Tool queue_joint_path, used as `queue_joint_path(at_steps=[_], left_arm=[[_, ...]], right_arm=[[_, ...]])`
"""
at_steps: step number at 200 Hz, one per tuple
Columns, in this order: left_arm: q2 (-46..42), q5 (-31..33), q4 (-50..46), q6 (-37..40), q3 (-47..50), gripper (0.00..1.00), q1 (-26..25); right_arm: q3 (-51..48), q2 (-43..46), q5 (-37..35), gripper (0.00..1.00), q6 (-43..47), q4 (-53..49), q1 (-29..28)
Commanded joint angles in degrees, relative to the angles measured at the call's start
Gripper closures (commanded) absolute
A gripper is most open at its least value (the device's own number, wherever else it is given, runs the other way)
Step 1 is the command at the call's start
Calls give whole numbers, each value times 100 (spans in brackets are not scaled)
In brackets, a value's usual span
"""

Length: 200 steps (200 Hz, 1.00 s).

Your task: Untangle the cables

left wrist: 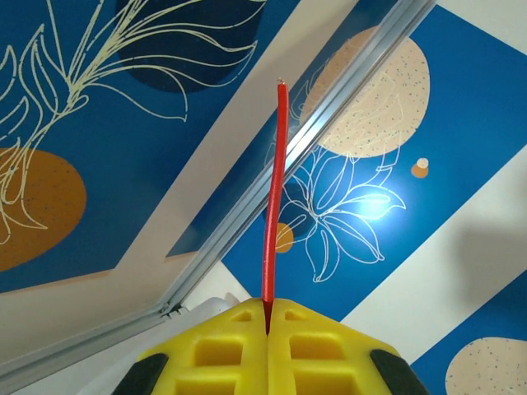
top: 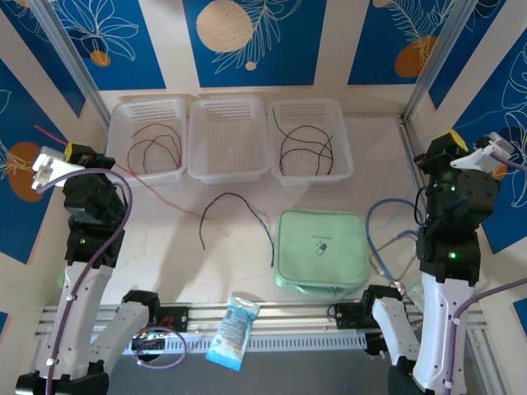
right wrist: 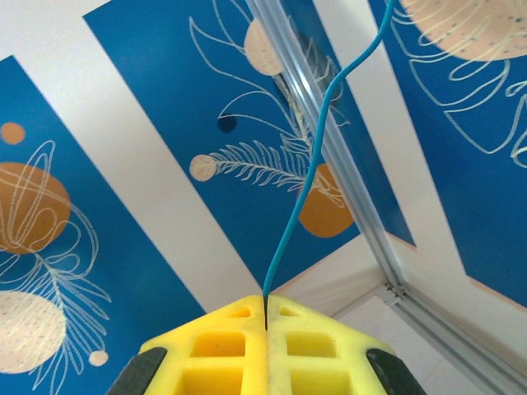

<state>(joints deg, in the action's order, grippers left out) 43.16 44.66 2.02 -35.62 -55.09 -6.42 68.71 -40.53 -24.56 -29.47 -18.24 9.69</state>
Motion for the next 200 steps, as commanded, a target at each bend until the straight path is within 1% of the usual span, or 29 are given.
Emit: queue_joint_path(at_steps=[1, 26, 39, 70, 93, 115, 137, 170, 200], left_arm=[[-73, -156, 311, -245, 103, 100, 79], [97, -832, 171, -563, 39, 100, 86], [194, -1141, 141, -595, -5, 100, 84], [335, -1626, 76, -466, -95, 100, 79], [526, -2183, -248, -329, -212, 100, 79], [564, -2458, -339, -417, -22, 100, 79], [519, -2524, -388, -462, 260, 100, 80], [390, -2627, -457, -609, 702, 100, 81], [238, -2831, -503, -768, 1077, 100, 81]], right_arm=[[9, 38, 201, 100, -170, -47, 187], [124, -112, 861, 100, -261, -4, 235], [256, -226, 1214, 100, -358, 4, 235], [558, -518, 1941, 100, -621, 271, 192], [657, -763, 2340, 100, -867, 710, -4], [858, -1065, 2267, 100, -914, 1007, -524], [1139, -1465, 1918, 100, -718, 1247, -1345], [1799, -2336, 1577, 100, -291, 1511, -2502], [2739, -3195, 1473, 100, -59, 1613, -3065]])
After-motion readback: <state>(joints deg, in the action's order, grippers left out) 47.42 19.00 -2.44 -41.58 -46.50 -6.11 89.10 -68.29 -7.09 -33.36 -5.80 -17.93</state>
